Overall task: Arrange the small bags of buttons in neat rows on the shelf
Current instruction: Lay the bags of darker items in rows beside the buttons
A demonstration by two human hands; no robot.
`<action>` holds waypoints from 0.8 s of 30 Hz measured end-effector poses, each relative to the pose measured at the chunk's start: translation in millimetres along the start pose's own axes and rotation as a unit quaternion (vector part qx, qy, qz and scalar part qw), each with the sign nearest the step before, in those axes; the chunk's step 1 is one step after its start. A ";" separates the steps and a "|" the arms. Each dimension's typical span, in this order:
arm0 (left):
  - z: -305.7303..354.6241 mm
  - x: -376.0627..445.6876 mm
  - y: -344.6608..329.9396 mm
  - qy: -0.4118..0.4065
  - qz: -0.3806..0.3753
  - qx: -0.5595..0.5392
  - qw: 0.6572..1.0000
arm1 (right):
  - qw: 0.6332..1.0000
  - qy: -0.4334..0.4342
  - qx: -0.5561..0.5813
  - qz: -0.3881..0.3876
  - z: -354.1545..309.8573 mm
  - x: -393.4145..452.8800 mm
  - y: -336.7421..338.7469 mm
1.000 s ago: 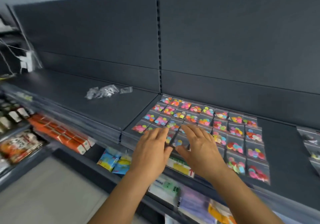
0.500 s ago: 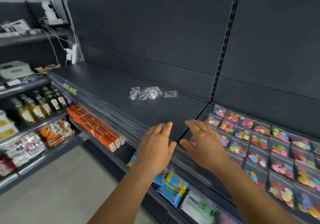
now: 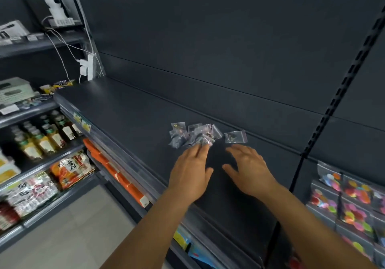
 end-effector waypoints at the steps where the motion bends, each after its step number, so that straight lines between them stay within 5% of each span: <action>1: -3.2 10.2 -1.6 -0.003 -0.002 0.001 1.000 | 1.000 -0.004 -0.003 -0.005 1.4 10.7 -1.7; 11: -25.7 64.6 -26.9 -0.054 -0.041 0.044 0.997 | 0.996 -0.045 -0.021 -0.076 24.0 67.7 -24.3; 17: -22.2 44.4 -27.1 -0.143 -0.014 -0.066 0.987 | 0.998 -0.009 0.066 -0.007 19.5 32.8 -15.0; 24: -31.2 40.0 -21.0 -0.066 -0.010 -0.141 0.988 | 0.981 -0.131 0.109 0.088 15.9 4.9 -7.9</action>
Point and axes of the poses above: each hand's wrist, its own x-axis towards the middle knuckle, its own y-axis out of the back of the hand, z = x × y, the point moved 4 cm from there along x, towards the middle knuckle, and after that the axes turned 8 degrees about -x, right-handed, at the moved point
